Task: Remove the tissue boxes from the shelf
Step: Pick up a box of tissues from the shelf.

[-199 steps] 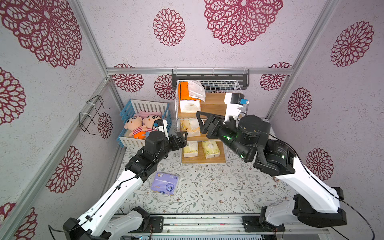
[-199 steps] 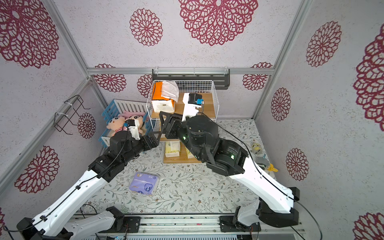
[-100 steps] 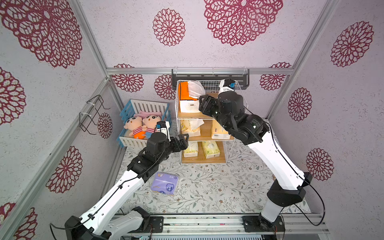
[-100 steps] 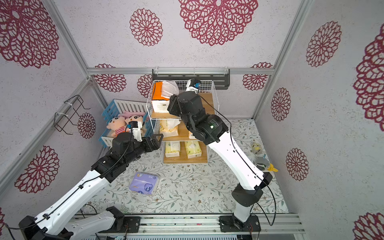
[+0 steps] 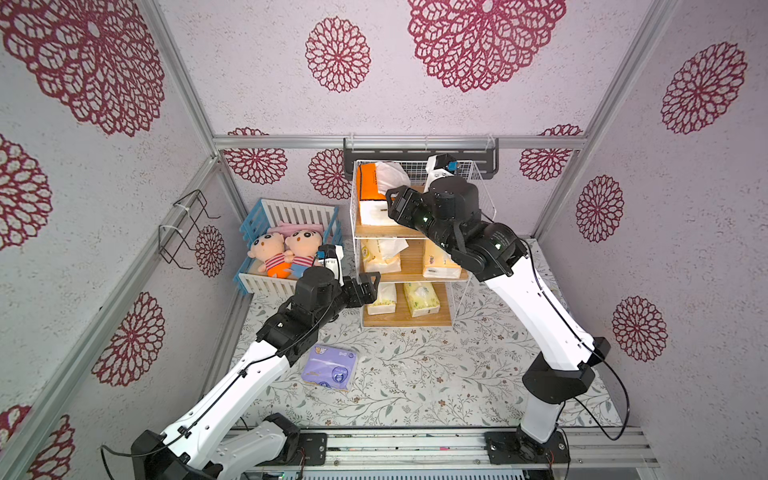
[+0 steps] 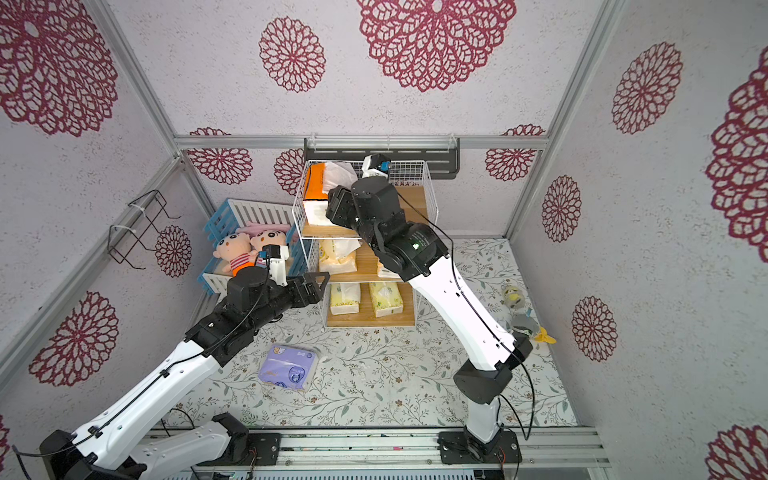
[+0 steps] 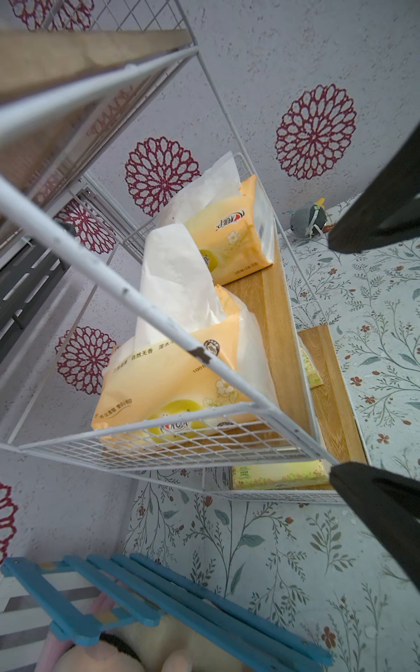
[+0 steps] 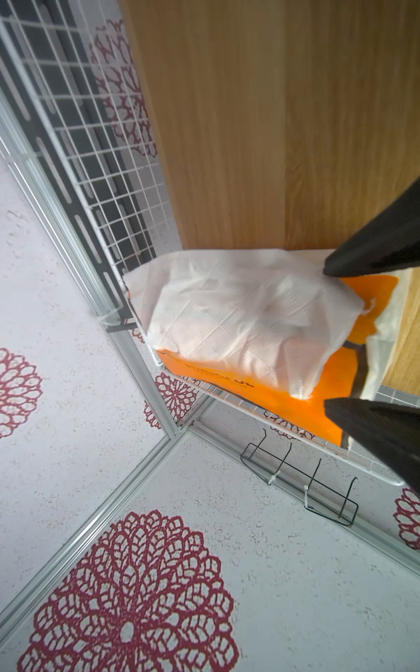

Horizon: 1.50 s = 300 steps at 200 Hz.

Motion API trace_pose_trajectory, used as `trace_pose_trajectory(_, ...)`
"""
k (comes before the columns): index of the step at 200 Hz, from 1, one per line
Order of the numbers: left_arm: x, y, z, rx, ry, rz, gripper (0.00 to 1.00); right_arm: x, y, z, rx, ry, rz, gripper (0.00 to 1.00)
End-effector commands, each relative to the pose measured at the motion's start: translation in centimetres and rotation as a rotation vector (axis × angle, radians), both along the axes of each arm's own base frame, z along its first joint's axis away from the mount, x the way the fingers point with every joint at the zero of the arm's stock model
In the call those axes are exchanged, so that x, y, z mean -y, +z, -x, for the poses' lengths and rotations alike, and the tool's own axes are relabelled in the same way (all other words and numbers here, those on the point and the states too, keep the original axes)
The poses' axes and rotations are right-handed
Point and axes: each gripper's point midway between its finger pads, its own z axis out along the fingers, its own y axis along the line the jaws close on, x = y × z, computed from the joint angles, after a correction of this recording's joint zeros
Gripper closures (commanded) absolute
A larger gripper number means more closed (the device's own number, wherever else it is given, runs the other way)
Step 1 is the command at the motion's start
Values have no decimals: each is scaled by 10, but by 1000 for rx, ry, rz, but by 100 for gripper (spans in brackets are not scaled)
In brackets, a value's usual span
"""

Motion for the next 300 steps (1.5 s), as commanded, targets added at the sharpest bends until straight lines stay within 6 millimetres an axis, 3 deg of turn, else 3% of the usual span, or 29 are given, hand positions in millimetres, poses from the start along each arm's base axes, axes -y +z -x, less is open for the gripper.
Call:
trace_pose_trajectory(1, 3, 0, 1, 14, -13, -4, 3, -3, 17, -1, 40, 8, -52, 41)
trace_pose_trajectory(91, 2, -9, 4, -8, -8, 8, 3, -2, 10, -12, 63, -32, 7, 44)
trace_pose_trajectory(145, -2, -11, 5, -20, 12, 10, 3, -4, 23, -7, 114, 3, 18, 69)
trace_pose_trajectory(180, -6, -5, 5, -10, 28, 17, 3, 11, 35, 4, 132, -12, 36, 85)
trace_pose_trajectory(212, -6, 1, 7, -11, 29, 19, 3, 30, 42, 14, 139, -44, 68, 90)
trace_pose_trajectory(252, -8, 8, 7, -15, 37, 15, 3, 44, 38, 23, 132, -54, 123, 92)
trace_pose_trajectory(300, -8, 16, 9, -7, 36, 27, 3, 68, 21, 26, 90, -87, 137, 85)
